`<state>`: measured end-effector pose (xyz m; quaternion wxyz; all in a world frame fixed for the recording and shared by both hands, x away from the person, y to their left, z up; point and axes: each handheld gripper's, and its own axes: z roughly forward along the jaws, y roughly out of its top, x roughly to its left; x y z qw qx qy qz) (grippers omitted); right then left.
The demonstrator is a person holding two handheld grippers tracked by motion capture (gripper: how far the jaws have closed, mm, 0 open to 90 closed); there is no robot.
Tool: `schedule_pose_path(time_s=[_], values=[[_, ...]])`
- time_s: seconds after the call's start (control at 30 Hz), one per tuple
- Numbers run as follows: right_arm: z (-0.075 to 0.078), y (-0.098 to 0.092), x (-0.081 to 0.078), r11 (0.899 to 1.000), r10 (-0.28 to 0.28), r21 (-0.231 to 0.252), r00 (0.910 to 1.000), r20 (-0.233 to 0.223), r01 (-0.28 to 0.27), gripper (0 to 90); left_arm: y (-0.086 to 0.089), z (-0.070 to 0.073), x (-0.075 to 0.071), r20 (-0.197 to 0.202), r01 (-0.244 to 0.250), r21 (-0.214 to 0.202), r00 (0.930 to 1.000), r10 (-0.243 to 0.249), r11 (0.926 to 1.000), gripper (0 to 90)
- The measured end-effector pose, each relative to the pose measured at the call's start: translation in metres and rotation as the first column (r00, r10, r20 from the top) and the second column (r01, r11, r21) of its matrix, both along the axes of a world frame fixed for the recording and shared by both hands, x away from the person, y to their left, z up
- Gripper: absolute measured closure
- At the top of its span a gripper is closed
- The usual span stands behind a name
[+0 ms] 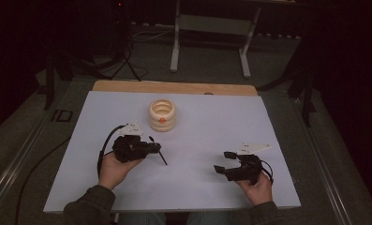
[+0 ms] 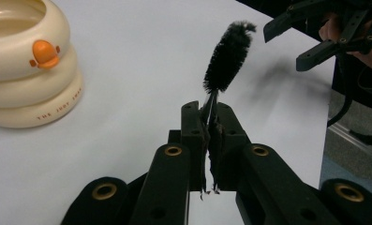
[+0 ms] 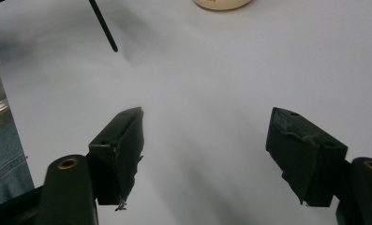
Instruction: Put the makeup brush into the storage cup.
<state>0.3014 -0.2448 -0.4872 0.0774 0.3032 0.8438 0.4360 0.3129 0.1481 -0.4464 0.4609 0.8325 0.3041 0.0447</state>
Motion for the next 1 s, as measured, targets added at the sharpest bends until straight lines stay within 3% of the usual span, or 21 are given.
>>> schedule_pose_path(time_s=[1.0], values=[[0.0, 0.001, 0.003, 1.0, 0.002, 0.002, 1.0, -0.006, -0.002, 26.9, 0.007, 0.027, 0.023, 0.003, -0.037, 0.032, 0.9993, 0.036, 0.9988, 85.8]])
